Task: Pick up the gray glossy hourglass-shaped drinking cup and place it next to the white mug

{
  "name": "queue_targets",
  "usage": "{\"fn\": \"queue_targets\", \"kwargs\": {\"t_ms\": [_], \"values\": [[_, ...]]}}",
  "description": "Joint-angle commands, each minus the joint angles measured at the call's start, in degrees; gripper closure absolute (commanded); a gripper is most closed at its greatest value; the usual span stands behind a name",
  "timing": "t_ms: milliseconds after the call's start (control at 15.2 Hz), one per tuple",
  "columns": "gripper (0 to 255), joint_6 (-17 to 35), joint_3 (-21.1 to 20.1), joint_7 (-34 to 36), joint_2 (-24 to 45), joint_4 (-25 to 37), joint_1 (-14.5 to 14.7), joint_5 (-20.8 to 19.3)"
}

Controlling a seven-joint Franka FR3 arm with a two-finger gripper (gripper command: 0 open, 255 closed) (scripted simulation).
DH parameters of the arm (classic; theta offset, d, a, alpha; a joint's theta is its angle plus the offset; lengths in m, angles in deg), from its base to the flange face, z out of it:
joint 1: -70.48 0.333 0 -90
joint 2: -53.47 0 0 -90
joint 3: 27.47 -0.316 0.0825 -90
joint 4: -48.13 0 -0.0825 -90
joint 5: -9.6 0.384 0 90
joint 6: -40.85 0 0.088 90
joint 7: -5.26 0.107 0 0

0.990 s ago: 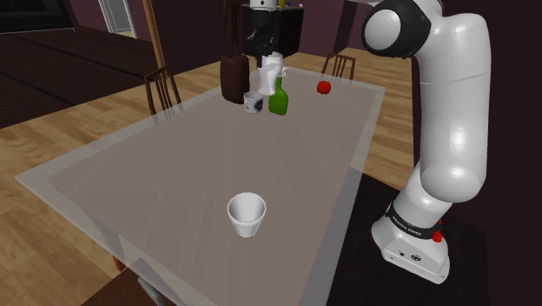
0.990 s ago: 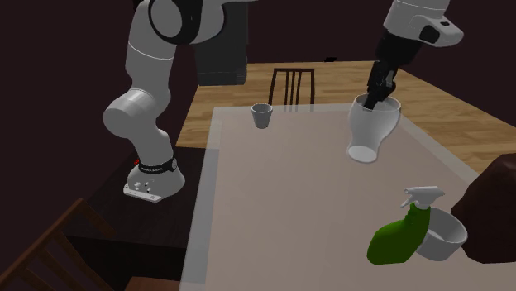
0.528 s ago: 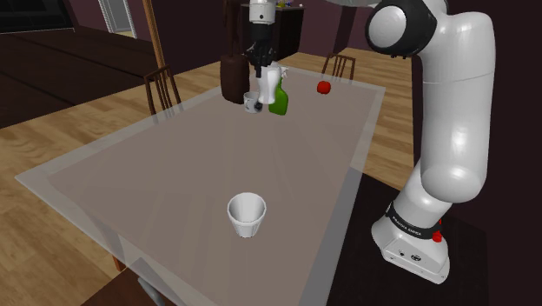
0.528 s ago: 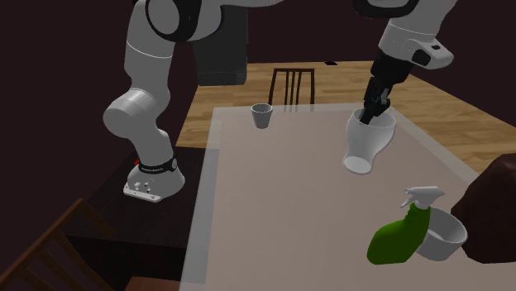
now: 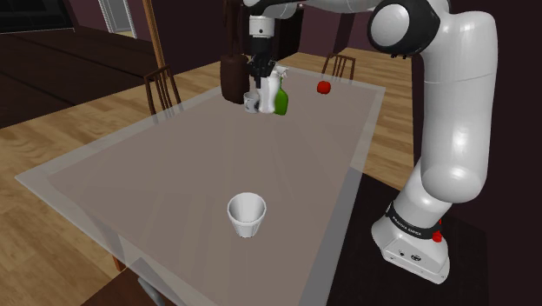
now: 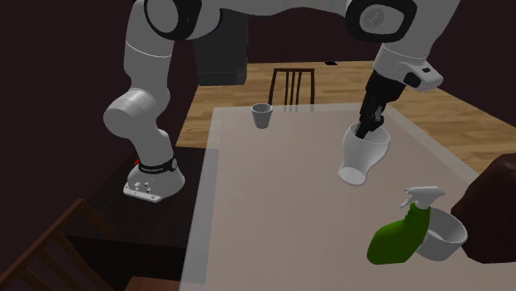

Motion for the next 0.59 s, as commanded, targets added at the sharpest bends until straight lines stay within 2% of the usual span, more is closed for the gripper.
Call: {"fn": "queue_targets", "kwargs": {"t_ms": [0,528], "values": [[255,1.77,-0.02,-0.14,-0.17,-1.87,0.14,0.0],[255,7.59,-0.12,-0.83,0.4,-7.18,0.38,0.24]]}}
